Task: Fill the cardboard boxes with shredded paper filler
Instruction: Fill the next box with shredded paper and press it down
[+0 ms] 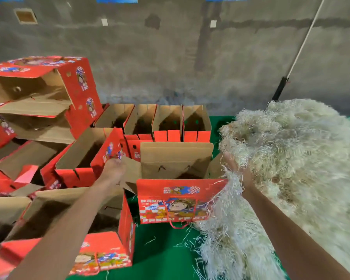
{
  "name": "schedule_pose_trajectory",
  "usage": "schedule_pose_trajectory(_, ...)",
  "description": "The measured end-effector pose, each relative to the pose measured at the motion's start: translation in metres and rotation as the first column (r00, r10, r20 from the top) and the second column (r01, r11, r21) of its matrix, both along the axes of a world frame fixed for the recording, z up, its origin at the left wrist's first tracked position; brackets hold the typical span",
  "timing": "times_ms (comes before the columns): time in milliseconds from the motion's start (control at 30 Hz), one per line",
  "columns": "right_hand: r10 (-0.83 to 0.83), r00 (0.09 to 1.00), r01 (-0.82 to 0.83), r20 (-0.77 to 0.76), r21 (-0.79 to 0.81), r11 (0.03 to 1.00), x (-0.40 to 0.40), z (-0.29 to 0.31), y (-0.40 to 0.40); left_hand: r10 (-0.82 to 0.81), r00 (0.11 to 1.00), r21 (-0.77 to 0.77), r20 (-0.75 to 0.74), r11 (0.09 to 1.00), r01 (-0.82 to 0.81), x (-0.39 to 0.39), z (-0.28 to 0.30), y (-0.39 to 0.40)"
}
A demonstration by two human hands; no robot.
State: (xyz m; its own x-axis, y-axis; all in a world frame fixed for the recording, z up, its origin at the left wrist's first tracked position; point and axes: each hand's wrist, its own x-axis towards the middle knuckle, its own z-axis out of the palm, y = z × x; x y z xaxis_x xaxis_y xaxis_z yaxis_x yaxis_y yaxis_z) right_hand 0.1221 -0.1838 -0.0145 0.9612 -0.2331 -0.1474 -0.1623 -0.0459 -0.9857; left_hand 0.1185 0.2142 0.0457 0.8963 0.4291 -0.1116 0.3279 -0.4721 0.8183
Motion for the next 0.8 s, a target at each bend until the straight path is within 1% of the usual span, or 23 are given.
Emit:
schedule_pose_trajectory(33, 0.020, 0.999, -0.023, -0.041, -0.075, 0.997, 0.000, -0.004, -0.004, -0.007, 1.000, 0.014, -0.005, 1.000, 0.007, -0.007, -0.008, -0.003)
schedule_pose_trajectory(67, 0.002, 0.994, -0.033, -0.111, -0.276, 0.961, -0.001, -0.005, -0.009, -0.024, 1.000, 0.045, -0.017, 0.999, 0.025, -0.012, -0.016, -0.004)
schedule_pose_trajectory(100, 0.007, 0.989, -0.069, -0.147, -0.415, 0.907, 0.001, -0.016, -0.018, -0.045, 0.998, 0.092, -0.040, 0.995, 0.049, -0.017, -0.020, -0.004)
schedule_pose_trajectory(133, 0.027, 0.978, -0.136, -0.205, -0.538, 0.832, -0.005, -0.021, -0.025, -0.059, 0.998, 0.138, -0.035, 0.988, 0.063, -0.019, -0.022, -0.004)
schedule_pose_trajectory(167, 0.060, 0.972, -0.191, -0.228, -0.612, 0.768, -0.010, -0.024, -0.030, -0.063, 0.997, 0.195, -0.042, 0.978, 0.070, -0.021, -0.021, -0.006)
schedule_pose_trajectory(200, 0.058, 0.968, -0.211, -0.245, -0.667, 0.715, -0.016, -0.025, -0.033, -0.062, 0.997, 0.250, -0.055, 0.966, 0.074, -0.022, -0.020, -0.009)
schedule_pose_trajectory(267, 0.006, 0.964, -0.197, -0.266, -0.699, 0.688, -0.020, -0.027, -0.036, -0.057, 0.996, 0.353, -0.073, 0.932, 0.079, -0.024, -0.017, -0.020)
schedule_pose_trajectory(300, -0.035, 0.969, -0.158, -0.246, -0.719, 0.676, -0.021, -0.026, -0.034, -0.062, 0.996, 0.399, -0.069, 0.913, 0.085, -0.024, -0.016, -0.026)
schedule_pose_trajectory(367, -0.106, 0.987, -0.028, -0.122, -0.774, 0.632, -0.021, -0.022, -0.027, -0.100, 0.993, 0.442, -0.059, 0.890, 0.115, -0.023, -0.018, -0.035)
schedule_pose_trajectory(400, -0.107, 0.993, 0.031, -0.046, -0.784, 0.620, -0.021, -0.018, -0.021, -0.123, 0.989, 0.448, -0.076, 0.882, 0.144, -0.024, -0.019, -0.038)
schedule_pose_trajectory(433, -0.075, 0.997, 0.063, 0.021, -0.782, 0.620, -0.019, -0.015, -0.017, -0.149, 0.984, 0.448, -0.099, 0.876, 0.178, -0.025, -0.020, -0.041)
schedule_pose_trajectory(467, -0.035, 0.997, 0.073, 0.066, -0.761, 0.644, -0.017, -0.011, -0.011, -0.172, 0.978, 0.448, -0.121, 0.870, 0.208, -0.029, -0.021, -0.043)
schedule_pose_trajectory(500, 0.015, 0.994, 0.067, 0.106, -0.724, 0.687, -0.014, -0.007, -0.005, -0.189, 0.974, 0.445, -0.122, 0.867, 0.224, -0.032, -0.024, -0.044)
schedule_pose_trajectory(533, 0.068, 0.985, 0.060, 0.156, -0.690, 0.721, -0.012, -0.002, 0.002, -0.204, 0.975, 0.453, -0.091, 0.864, 0.222, -0.036, -0.028, -0.044)
schedule_pose_trajectory(600, 0.167, 0.941, 0.075, 0.295, -0.662, 0.746, -0.007, 0.007, 0.020, -0.214, 0.977, 0.520, -0.003, 0.834, 0.185, -0.043, -0.037, -0.042)
schedule_pose_trajectory(633, 0.225, 0.914, 0.061, 0.338, -0.662, 0.747, -0.005, 0.013, 0.032, -0.220, 0.975, 0.567, 0.016, 0.806, 0.173, -0.045, -0.044, -0.039)
schedule_pose_trajectory(667, 0.305, 0.889, 0.004, 0.342, -0.672, 0.741, -0.004, 0.020, 0.044, -0.229, 0.973, 0.613, -0.001, 0.769, 0.181, -0.047, -0.050, -0.036)
schedule_pose_trajectory(700, 0.411, 0.859, -0.091, 0.305, -0.700, 0.708, -0.004, 0.025, 0.057, -0.236, 0.971, 0.645, -0.029, 0.738, 0.198, -0.048, -0.055, -0.034)
schedule_pose_trajectory(733, 0.532, 0.819, -0.202, 0.215, -0.760, 0.618, -0.006, 0.030, 0.071, -0.226, 0.973, 0.659, -0.042, 0.726, 0.197, -0.049, -0.057, -0.032)
schedule_pose_trajectory(767, 0.635, 0.766, -0.278, 0.103, -0.836, 0.472, -0.007, 0.033, 0.085, -0.203, 0.979, 0.657, -0.030, 0.734, 0.173, -0.050, -0.058, -0.032)
schedule_pose_trajectory(800, 0.695, 0.719, -0.312, -0.001, -0.895, 0.320, -0.008, 0.033, 0.098, -0.179, 0.984, 0.646, -0.003, 0.751, 0.139, -0.051, -0.057, -0.031)
